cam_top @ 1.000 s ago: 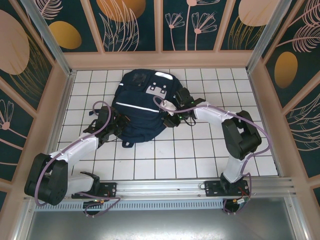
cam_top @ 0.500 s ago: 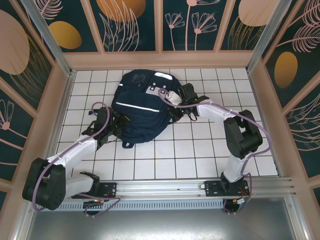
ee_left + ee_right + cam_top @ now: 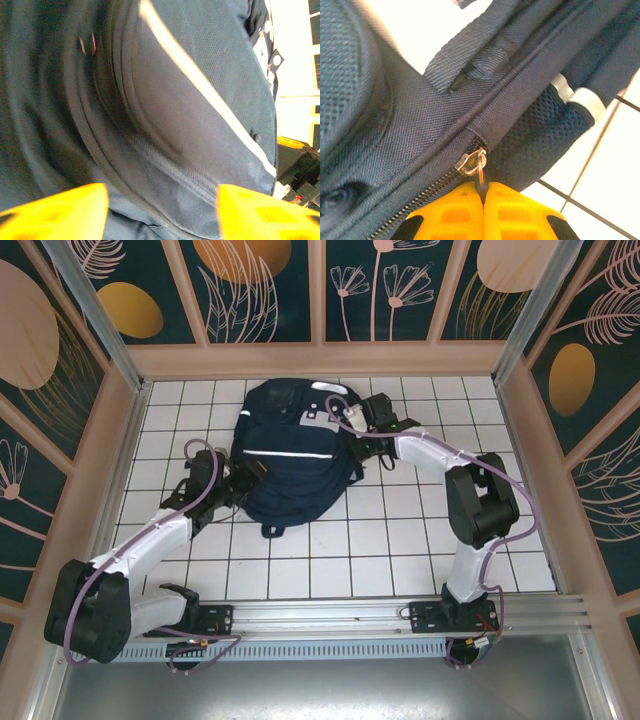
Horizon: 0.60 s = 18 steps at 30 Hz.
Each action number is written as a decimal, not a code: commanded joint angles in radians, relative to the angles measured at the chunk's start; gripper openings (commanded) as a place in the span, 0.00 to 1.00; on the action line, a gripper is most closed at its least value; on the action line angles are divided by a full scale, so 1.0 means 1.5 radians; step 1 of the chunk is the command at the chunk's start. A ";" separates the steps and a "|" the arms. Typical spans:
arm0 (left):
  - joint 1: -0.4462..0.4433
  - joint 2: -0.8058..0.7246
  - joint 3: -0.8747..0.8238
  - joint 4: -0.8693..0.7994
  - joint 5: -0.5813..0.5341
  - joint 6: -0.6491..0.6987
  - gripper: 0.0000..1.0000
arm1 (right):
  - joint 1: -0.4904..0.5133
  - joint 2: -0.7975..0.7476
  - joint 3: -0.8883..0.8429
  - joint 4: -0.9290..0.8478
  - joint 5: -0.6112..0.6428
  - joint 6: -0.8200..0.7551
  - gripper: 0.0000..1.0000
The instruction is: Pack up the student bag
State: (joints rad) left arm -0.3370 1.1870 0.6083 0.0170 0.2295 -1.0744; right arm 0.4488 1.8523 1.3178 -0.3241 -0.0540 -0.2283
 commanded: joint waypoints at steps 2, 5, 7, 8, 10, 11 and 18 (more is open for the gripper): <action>0.003 -0.019 0.046 -0.051 -0.002 0.062 0.85 | -0.048 -0.073 -0.033 0.011 0.073 0.008 0.00; 0.007 -0.032 0.066 -0.086 -0.039 0.084 0.91 | -0.085 -0.089 -0.045 0.020 0.086 0.025 0.01; 0.012 -0.040 0.078 -0.103 -0.074 0.099 0.91 | -0.095 -0.102 -0.056 0.038 0.085 0.035 0.06; 0.018 -0.044 0.088 -0.112 -0.096 0.108 0.92 | -0.096 -0.112 -0.061 0.047 0.075 0.043 0.17; 0.030 -0.048 0.105 -0.119 -0.144 0.121 0.94 | -0.096 -0.136 -0.067 0.062 0.059 0.079 0.43; 0.036 -0.050 0.116 -0.124 -0.177 0.131 0.97 | -0.097 -0.152 -0.071 0.071 0.060 0.107 0.58; 0.055 -0.075 0.126 -0.058 -0.503 0.280 0.99 | -0.146 -0.317 -0.170 0.192 0.096 0.183 0.99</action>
State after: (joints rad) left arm -0.2646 1.1076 0.7986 -0.1226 -0.2470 -0.7956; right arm 0.2687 1.4635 1.1103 -0.1547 0.0353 -0.0265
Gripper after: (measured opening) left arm 0.985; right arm 0.981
